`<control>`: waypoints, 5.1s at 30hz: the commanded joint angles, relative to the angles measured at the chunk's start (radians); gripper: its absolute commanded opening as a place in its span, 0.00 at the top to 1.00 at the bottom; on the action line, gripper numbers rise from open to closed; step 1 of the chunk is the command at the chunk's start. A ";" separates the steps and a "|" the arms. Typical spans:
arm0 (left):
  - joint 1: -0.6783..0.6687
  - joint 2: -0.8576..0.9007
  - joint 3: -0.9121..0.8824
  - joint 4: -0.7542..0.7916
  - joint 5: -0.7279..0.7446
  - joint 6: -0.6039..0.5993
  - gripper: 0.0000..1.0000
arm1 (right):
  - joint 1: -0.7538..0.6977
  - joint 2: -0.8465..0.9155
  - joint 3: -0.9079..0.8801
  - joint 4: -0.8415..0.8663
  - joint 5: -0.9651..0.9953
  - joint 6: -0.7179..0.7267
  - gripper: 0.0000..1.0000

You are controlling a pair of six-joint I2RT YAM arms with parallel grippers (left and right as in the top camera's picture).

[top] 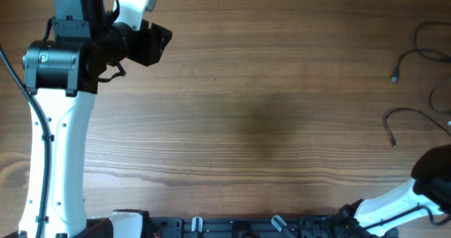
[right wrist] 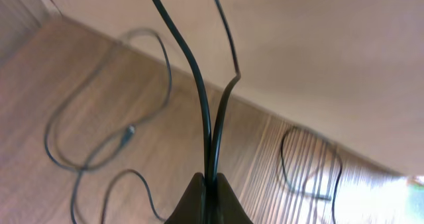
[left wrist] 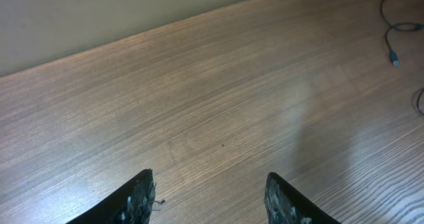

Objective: Untangle cables

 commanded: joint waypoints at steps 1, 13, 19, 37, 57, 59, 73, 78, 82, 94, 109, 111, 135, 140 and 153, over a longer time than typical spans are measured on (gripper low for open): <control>0.000 -0.024 0.001 -0.002 0.026 0.013 0.45 | -0.020 0.088 0.016 -0.044 -0.059 0.079 0.96; 0.000 -0.024 0.001 -0.009 0.026 0.013 0.45 | -0.069 0.122 0.000 -0.048 -0.020 0.148 0.96; 0.000 -0.024 0.001 -0.009 0.027 0.013 0.45 | -0.125 0.122 -0.002 -0.063 -0.021 0.149 0.96; -0.056 -0.024 0.001 0.002 0.026 0.021 0.45 | -0.140 0.122 -0.002 -0.063 -0.062 0.147 0.00; -0.056 -0.024 0.001 0.004 0.014 0.042 0.40 | -0.085 -0.029 -0.002 -0.060 -0.250 0.101 0.00; -0.056 -0.024 0.001 0.014 0.014 0.043 0.39 | -0.055 -0.093 -0.002 -0.059 -0.282 0.092 0.00; -0.056 -0.026 0.001 0.045 -0.086 0.035 0.25 | 0.238 -0.389 -0.002 -0.045 -0.357 -0.035 0.01; -0.056 -0.041 0.001 0.055 -0.181 -0.018 0.25 | 0.357 -0.438 -0.002 -0.068 -0.349 -0.033 0.00; -0.056 -0.054 0.001 0.059 -0.239 -0.060 0.26 | 0.433 -0.451 -0.002 -0.072 -0.349 -0.032 0.00; -0.056 -0.125 0.001 0.074 -0.381 -0.227 0.26 | 0.714 -0.439 -0.002 -0.111 -0.328 -0.036 0.00; -0.056 -0.021 0.001 0.268 -0.327 -0.330 0.25 | 0.925 -0.232 -0.002 -0.106 -0.234 -0.036 0.00; -0.057 0.017 0.001 0.289 -0.311 -0.329 0.25 | 0.944 -0.207 -0.002 -0.078 -0.224 -0.032 0.00; -0.100 0.206 0.001 0.331 -0.270 -0.298 0.21 | 0.986 -0.110 -0.002 -0.010 -0.205 0.005 0.00; -0.100 0.206 0.001 0.329 -0.270 -0.299 0.09 | 0.986 -0.110 -0.002 -0.008 -0.157 0.020 0.00; -0.100 0.206 0.001 0.328 -0.270 -0.299 0.00 | 0.986 -0.110 -0.002 -0.006 -0.145 0.020 0.00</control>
